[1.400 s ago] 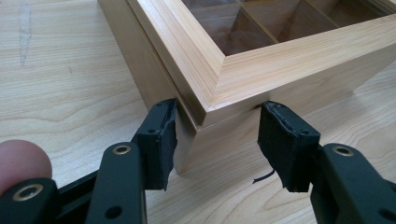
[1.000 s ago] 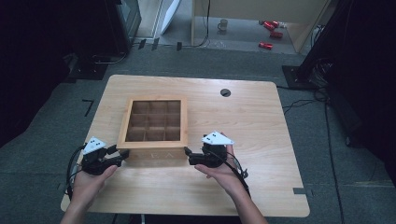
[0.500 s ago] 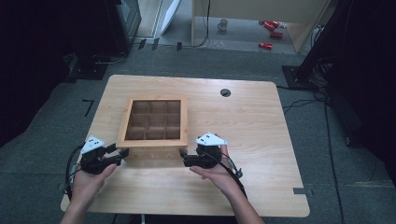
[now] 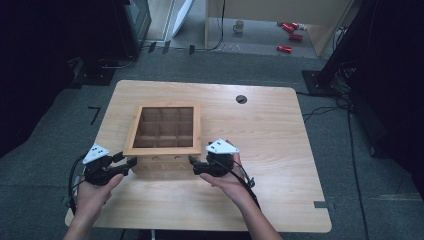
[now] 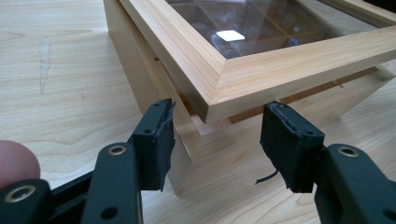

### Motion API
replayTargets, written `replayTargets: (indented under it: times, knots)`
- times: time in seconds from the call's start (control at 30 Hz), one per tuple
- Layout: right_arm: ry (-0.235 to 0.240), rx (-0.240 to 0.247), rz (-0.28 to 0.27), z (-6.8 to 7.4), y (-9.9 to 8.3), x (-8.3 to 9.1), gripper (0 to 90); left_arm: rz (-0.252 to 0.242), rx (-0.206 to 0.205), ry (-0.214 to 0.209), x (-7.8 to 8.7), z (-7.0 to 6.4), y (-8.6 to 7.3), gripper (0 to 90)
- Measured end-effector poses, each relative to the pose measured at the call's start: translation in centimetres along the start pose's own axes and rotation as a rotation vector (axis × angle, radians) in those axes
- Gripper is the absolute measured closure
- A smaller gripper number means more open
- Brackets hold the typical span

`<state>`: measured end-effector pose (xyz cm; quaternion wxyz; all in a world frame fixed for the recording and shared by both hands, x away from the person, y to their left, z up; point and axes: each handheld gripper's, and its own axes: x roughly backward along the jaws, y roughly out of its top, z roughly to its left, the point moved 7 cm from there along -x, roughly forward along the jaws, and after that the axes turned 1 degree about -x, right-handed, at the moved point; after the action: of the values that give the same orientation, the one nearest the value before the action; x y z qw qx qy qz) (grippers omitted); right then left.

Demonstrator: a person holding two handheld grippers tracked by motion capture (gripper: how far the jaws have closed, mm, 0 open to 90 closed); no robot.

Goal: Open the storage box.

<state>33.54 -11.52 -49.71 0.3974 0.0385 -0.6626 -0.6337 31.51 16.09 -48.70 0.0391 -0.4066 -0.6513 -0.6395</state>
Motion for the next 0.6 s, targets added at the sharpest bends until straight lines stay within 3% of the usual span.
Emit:
replayTargets:
  times: [0.13,0.37,0.6]
  knots:
    - [-0.021,0.051,-0.01,0.1,0.2,-0.1,15.9,0.002,0.008,0.003,-0.1,0.2,-0.1,42.9]
    - [-0.032,0.066,-0.025,0.1,0.5,0.0,15.9,-0.007,0.011,0.018,-0.1,0.8,-0.5,41.5]
    - [-0.032,0.071,-0.046,0.1,1.9,0.5,15.9,0.022,0.0,0.013,-0.4,1.3,-2.0,32.3]
